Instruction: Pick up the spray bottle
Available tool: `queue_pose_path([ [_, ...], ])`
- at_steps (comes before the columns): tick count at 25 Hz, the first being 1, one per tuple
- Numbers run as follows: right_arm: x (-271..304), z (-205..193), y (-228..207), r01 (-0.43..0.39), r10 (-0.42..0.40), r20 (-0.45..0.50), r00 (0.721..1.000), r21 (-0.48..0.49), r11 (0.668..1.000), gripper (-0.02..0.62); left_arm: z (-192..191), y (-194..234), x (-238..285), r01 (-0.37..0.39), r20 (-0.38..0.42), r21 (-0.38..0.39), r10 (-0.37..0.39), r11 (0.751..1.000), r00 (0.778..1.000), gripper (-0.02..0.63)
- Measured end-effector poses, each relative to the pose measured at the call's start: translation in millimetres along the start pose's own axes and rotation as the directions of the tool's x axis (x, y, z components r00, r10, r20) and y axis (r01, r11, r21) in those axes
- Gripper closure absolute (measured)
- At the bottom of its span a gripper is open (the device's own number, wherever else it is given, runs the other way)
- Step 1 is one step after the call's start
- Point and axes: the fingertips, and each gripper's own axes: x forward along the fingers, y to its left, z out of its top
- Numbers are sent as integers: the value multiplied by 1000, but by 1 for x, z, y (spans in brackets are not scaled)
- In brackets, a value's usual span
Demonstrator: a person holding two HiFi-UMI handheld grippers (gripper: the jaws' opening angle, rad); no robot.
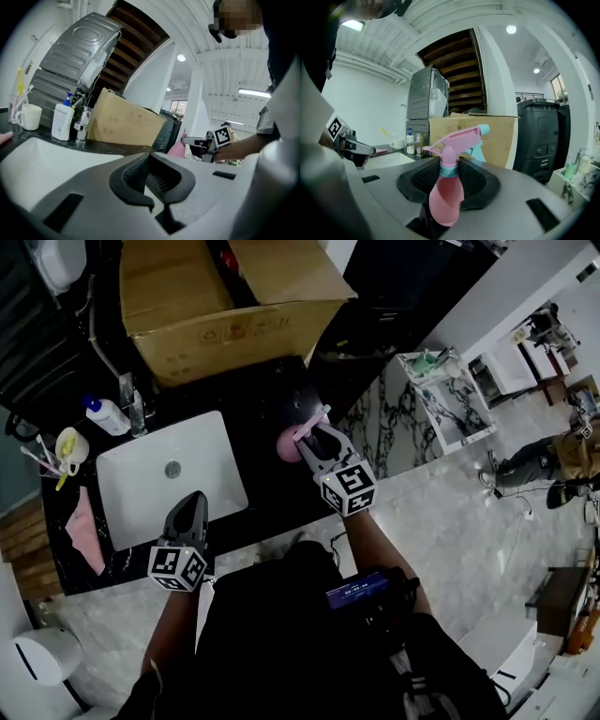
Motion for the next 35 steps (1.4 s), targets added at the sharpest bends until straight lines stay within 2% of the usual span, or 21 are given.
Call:
queue_pose_path([
  [7,-43,-2,-19,83,-83,16,996,19,996,449,-3,-29,26,102,-31,22,-101,995,994,598],
  [11,-68,-6,-29,111,-112,31,993,25,994,449,-7,-49,35,135,-38,40,-134,990,990,598],
  [23,-172,-32,-68,162,-164,34,986,75,984,449,-30,-139,49,188,-83,67,-182,980,980,598],
  [35,-277,-65,-95,169,-175,51,983,113,979,449,-60,-237,47,219,-112,86,-209,972,971,598],
])
